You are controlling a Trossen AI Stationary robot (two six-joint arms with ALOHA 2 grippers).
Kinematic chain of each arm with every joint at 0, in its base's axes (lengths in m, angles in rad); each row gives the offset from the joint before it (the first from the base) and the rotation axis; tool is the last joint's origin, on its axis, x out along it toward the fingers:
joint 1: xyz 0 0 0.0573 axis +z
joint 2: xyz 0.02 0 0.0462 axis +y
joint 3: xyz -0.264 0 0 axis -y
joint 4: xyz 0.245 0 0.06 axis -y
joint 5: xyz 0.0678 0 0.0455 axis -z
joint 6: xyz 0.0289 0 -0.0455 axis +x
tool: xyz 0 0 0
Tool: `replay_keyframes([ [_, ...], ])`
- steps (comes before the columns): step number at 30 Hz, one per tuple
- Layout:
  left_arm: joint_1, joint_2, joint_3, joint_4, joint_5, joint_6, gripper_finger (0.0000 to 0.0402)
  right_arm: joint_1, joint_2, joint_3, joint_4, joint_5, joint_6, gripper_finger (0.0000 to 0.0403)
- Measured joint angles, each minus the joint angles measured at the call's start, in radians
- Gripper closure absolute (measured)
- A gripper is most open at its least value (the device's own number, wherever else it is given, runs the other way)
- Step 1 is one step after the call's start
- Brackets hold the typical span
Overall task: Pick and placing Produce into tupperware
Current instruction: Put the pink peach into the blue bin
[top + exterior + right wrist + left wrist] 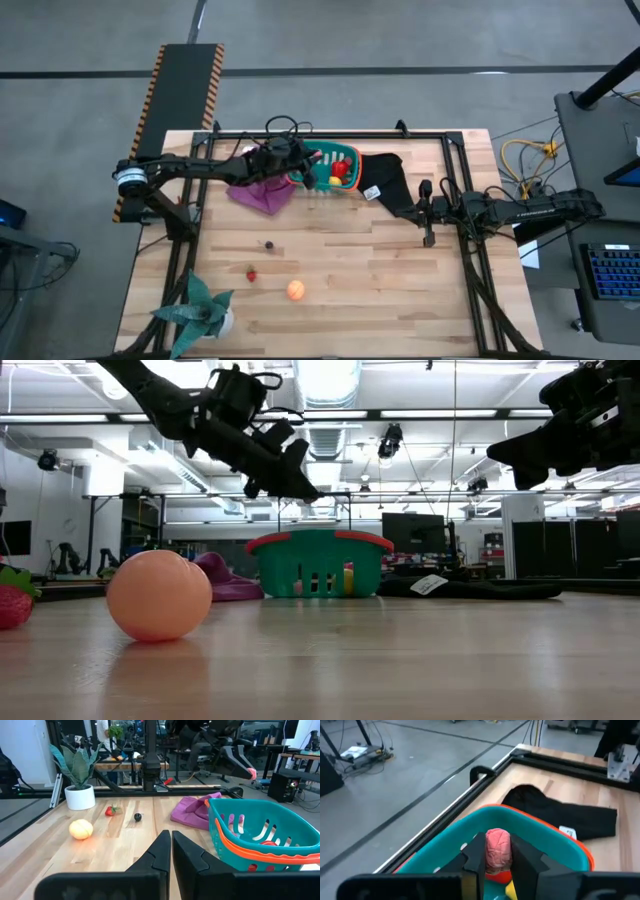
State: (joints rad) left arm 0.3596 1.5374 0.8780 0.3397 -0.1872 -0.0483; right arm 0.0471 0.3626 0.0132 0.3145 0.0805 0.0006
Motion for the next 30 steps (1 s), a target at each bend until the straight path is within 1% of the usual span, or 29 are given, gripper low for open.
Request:
replay_keyframes([
  [4, 0.001, 0.033, 0.007, -0.049, -0.006, -0.035, 0.0354, 0.000, 0.000, 0.000, 0.000, 0.000, 0.000, 0.0394],
  [13, 0.013, 0.137, 0.042, -0.044, -0.009, -0.052, 0.0354, 0.000, 0.000, 0.000, -0.005, 0.000, -0.001, 0.0394],
  [15, 0.020, 0.152, 0.053, -0.044, -0.027, -0.052, 0.0354, 0.000, 0.000, 0.000, -0.005, 0.000, -0.001, 0.0394],
  [18, 0.028, 0.170, 0.063, -0.046, -0.056, -0.052, 0.0354, 0.000, 0.000, 0.000, -0.005, 0.000, -0.001, 0.0394],
  [30, 0.049, 0.212, 0.080, -0.066, -0.065, -0.054, 0.0354, 0.000, -0.001, 0.000, -0.013, 0.000, 0.000, 0.0394],
])
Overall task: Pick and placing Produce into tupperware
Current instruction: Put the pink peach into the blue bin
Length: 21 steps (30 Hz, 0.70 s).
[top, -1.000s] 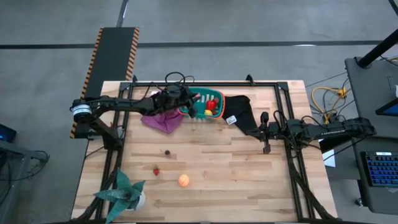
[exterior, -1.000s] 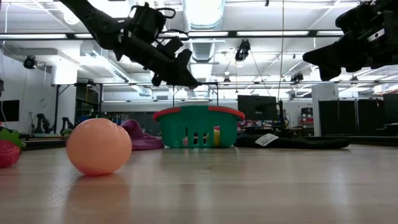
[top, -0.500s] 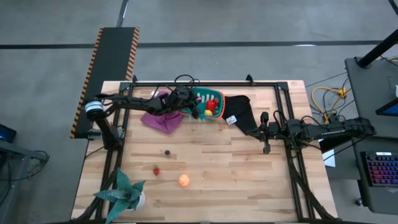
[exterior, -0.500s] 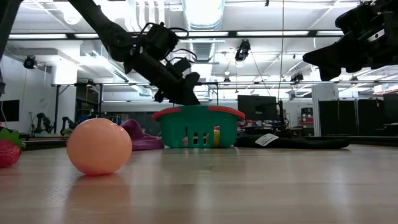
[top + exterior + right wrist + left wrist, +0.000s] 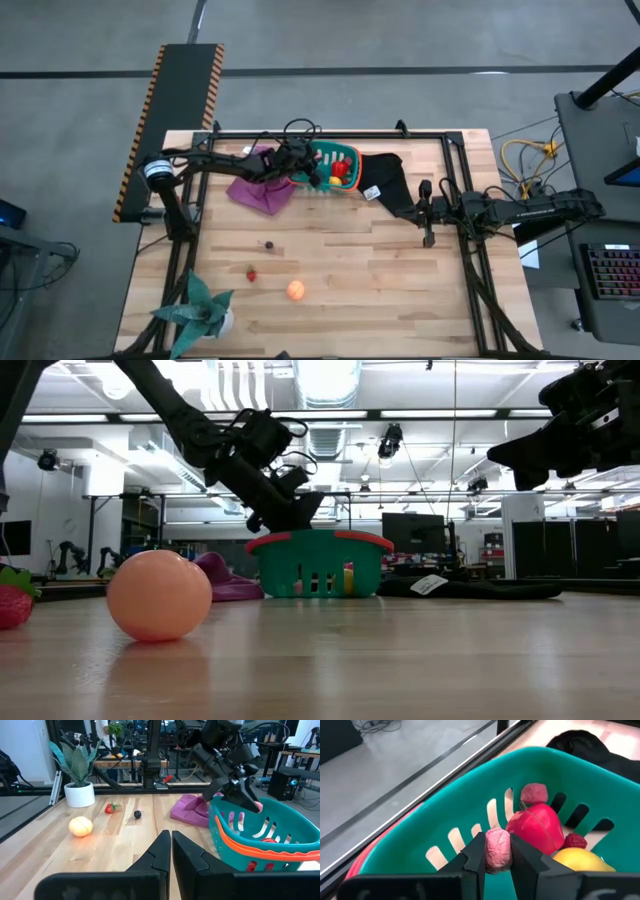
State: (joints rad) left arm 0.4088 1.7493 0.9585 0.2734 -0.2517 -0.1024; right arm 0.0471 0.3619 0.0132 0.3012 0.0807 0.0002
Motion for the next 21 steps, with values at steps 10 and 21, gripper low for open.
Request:
replay_keyframes([
  [10, 0.000, -0.013, 0.000, -0.001, -0.024, 0.003, 0.0347, 0.000, 0.000, 0.000, -0.005, 0.000, 0.003, 0.0394],
  [21, 0.000, -0.013, 0.000, -0.005, -0.015, 0.007, 0.0262, 0.000, 0.000, 0.000, -0.006, 0.000, 0.007, 0.0394],
])
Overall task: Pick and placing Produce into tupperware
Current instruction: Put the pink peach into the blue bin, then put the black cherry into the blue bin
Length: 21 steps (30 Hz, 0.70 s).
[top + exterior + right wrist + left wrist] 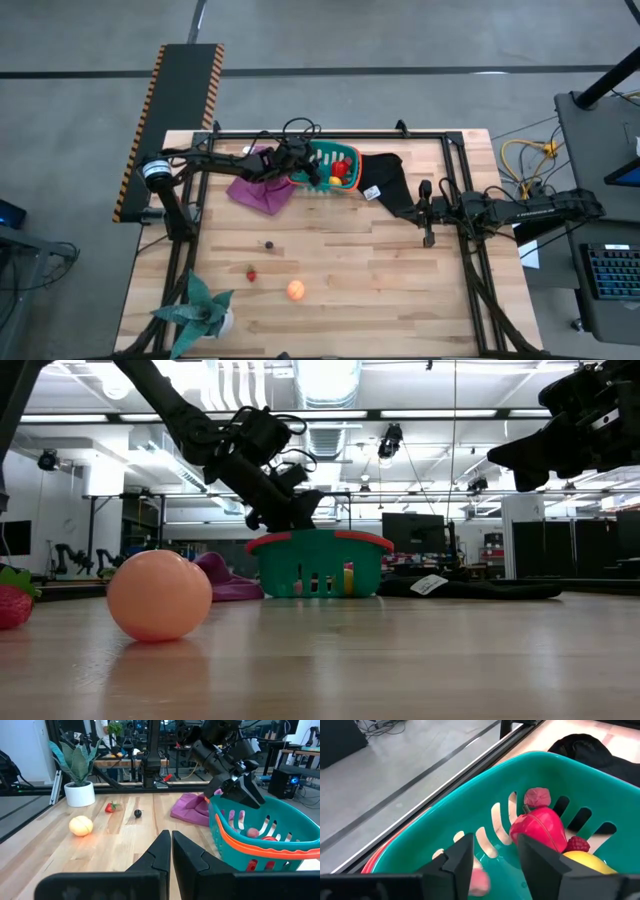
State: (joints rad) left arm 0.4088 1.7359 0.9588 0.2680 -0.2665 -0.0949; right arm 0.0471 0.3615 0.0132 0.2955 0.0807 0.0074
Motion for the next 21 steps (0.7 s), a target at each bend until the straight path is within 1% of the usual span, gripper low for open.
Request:
replay_keyframes([
  [4, -0.002, -0.002, 0.001, 0.000, 0.014, 0.026, 0.0244, 0.000, 0.000, 0.000, 0.000, 0.000, 0.000, 0.0394],
  [8, -0.018, -0.030, 0.010, 0.005, 0.090, 0.025, 0.0240, 0.000, 0.000, 0.000, 0.000, 0.000, 0.000, 0.0394],
  [11, -0.050, -0.079, 0.010, 0.006, 0.104, 0.044, 0.0240, 0.000, 0.000, 0.000, -0.001, 0.000, 0.000, 0.0394],
  [15, -0.129, -0.176, 0.001, 0.001, 0.105, 0.120, 0.0240, 0.000, 0.000, 0.000, -0.003, 0.000, 0.000, 0.0394],
  [21, -0.307, -0.340, 0.000, -0.039, 0.109, 0.217, 0.0240, 0.000, 0.000, 0.000, -0.006, 0.000, 0.004, 0.0394],
])
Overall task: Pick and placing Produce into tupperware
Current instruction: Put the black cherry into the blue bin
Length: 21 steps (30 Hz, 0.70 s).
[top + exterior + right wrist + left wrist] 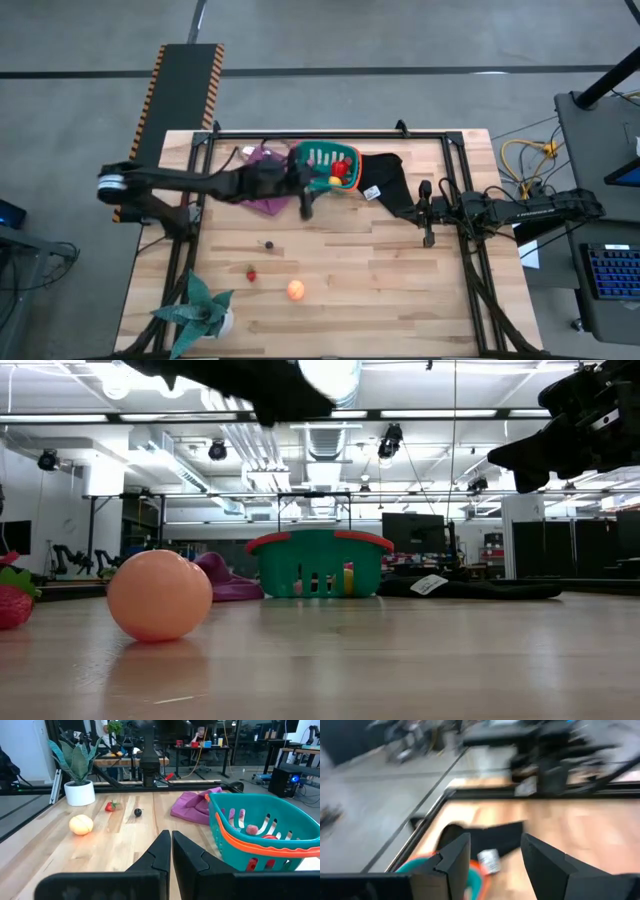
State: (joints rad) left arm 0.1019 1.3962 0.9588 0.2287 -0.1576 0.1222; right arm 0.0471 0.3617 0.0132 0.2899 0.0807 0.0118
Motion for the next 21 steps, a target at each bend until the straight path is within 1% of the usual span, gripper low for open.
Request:
replay_keyframes([
  [4, -0.117, -0.095, 0.000, -0.067, 0.000, 0.044, 0.0240, 0.000, 0.000, 0.000, -0.002, 0.000, 0.008, 0.0394],
  [7, -0.192, -0.156, 0.000, -0.154, 0.000, 0.067, 0.0240, 0.000, 0.000, 0.000, -0.002, 0.000, 0.015, 0.0394],
  [11, -0.270, -0.228, -0.001, -0.294, -0.002, 0.068, 0.0240, 0.000, 0.000, 0.000, -0.002, 0.000, 0.015, 0.0394],
  [13, -0.299, -0.263, -0.001, -0.398, -0.004, 0.062, 0.0240, 0.000, 0.000, 0.000, -0.002, 0.000, 0.015, 0.0394],
  [18, -0.349, -0.306, -0.005, -0.629, -0.004, -0.061, 0.0240, 0.000, 0.000, 0.000, -0.002, 0.000, 0.015, 0.0394],
  [21, -0.362, -0.311, -0.027, -0.713, -0.004, -0.151, 0.0240, 0.000, 0.000, 0.000, -0.002, 0.000, 0.015, 0.0394],
])
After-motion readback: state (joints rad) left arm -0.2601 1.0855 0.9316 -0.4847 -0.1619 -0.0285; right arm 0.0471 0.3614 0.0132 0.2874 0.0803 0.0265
